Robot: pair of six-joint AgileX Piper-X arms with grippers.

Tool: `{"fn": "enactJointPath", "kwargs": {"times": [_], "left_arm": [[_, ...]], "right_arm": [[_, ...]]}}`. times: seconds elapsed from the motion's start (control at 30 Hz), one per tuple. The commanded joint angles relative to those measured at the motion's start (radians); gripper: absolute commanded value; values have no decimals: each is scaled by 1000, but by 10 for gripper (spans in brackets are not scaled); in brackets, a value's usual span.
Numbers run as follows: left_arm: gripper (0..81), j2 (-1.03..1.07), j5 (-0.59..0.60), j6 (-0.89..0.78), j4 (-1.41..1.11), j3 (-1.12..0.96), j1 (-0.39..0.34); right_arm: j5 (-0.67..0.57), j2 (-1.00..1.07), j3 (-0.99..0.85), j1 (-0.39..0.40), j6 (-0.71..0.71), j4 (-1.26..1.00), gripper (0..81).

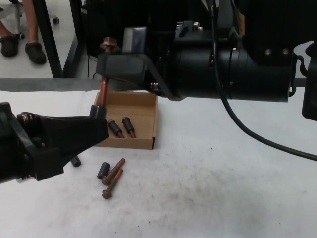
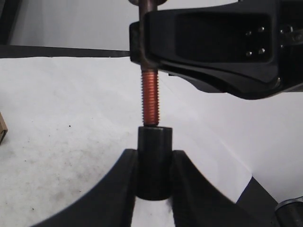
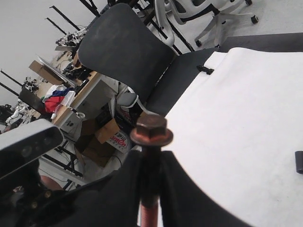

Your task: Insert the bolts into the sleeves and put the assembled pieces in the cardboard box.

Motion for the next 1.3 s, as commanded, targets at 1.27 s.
{"fn": "enactJointPath", "kwargs": {"times": [1.27], "left_arm": [[8,-6,-99,-4,-56,-3,-3]], "right_arm": [[-116,-3,-3,56,16,31,2]]}}
